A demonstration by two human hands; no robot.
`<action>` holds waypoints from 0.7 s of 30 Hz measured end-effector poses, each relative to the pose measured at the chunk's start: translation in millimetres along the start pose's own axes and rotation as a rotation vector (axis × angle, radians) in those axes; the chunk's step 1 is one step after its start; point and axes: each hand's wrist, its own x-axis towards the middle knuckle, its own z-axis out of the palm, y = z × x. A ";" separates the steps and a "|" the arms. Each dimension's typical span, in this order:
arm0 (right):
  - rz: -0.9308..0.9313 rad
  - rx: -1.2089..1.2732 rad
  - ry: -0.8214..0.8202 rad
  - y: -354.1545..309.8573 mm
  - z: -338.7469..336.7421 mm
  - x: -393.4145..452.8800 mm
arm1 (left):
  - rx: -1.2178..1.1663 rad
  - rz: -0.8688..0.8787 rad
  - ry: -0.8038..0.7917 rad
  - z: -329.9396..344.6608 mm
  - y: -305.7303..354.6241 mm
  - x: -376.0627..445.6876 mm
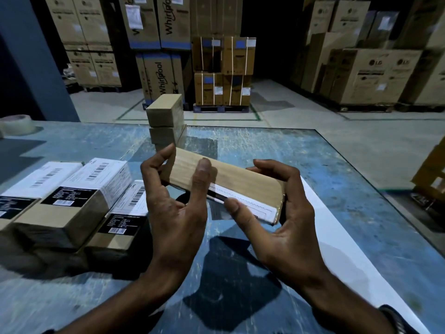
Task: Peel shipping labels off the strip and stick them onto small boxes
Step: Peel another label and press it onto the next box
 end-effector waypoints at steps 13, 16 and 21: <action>0.010 0.046 0.033 7.8 -8.3 5.0 | 0.133 -0.014 -0.175 -0.2 -4.5 -5.9; 0.040 0.034 0.035 11.3 -9.3 5.9 | 0.080 -0.017 -0.130 -0.6 -4.3 -2.9; 0.094 0.030 0.055 10.0 -6.8 10.4 | 0.077 -0.101 -0.105 2.7 -4.4 -1.3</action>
